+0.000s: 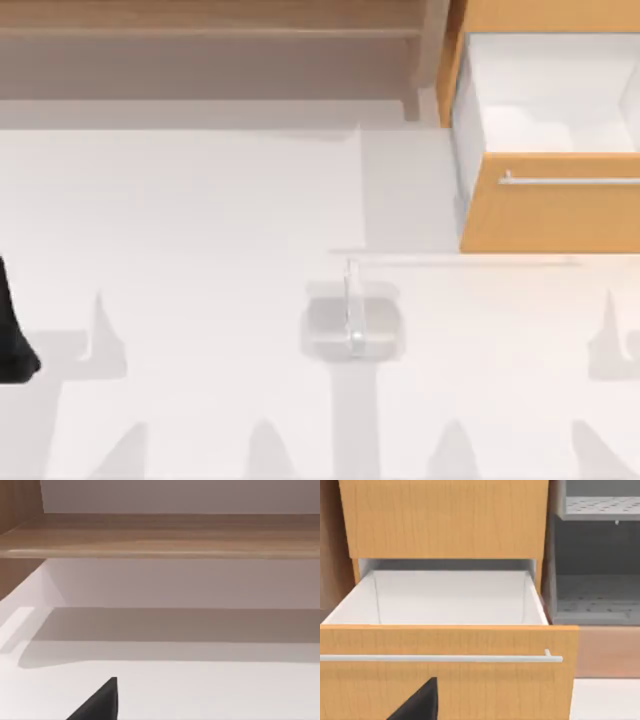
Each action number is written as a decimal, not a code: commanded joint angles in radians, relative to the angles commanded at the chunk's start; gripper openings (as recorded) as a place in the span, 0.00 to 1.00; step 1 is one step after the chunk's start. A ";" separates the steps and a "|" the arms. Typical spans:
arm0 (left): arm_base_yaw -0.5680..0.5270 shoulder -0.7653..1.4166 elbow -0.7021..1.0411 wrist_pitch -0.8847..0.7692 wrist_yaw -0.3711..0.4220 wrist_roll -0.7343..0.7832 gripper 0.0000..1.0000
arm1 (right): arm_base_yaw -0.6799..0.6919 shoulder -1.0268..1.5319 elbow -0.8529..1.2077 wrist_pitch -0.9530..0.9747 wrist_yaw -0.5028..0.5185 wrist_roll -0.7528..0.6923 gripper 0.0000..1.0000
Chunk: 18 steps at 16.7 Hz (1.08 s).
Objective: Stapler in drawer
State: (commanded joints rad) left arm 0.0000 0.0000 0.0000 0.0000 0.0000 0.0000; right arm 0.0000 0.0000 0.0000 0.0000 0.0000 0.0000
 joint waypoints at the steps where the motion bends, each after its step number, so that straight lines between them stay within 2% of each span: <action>1: 0.000 0.000 0.000 0.000 0.000 0.000 1.00 | 0.000 0.000 0.000 0.000 0.000 0.000 1.00; 5: 0.000 0.000 0.000 0.000 0.000 0.000 1.00 | 0.018 0.056 0.046 -0.029 0.000 0.017 1.00; 8: 0.000 0.000 0.000 0.000 0.000 0.000 1.00 | 0.063 0.196 0.166 -0.105 0.000 0.060 1.00; 18: 0.000 0.000 0.000 0.000 0.000 0.000 1.00 | 0.325 1.030 0.863 -0.541 0.000 0.311 1.00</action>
State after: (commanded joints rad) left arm 0.0000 0.0000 0.0000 0.0000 0.0000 0.0000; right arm 0.3254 1.0299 0.8634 -0.5413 0.0004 0.3110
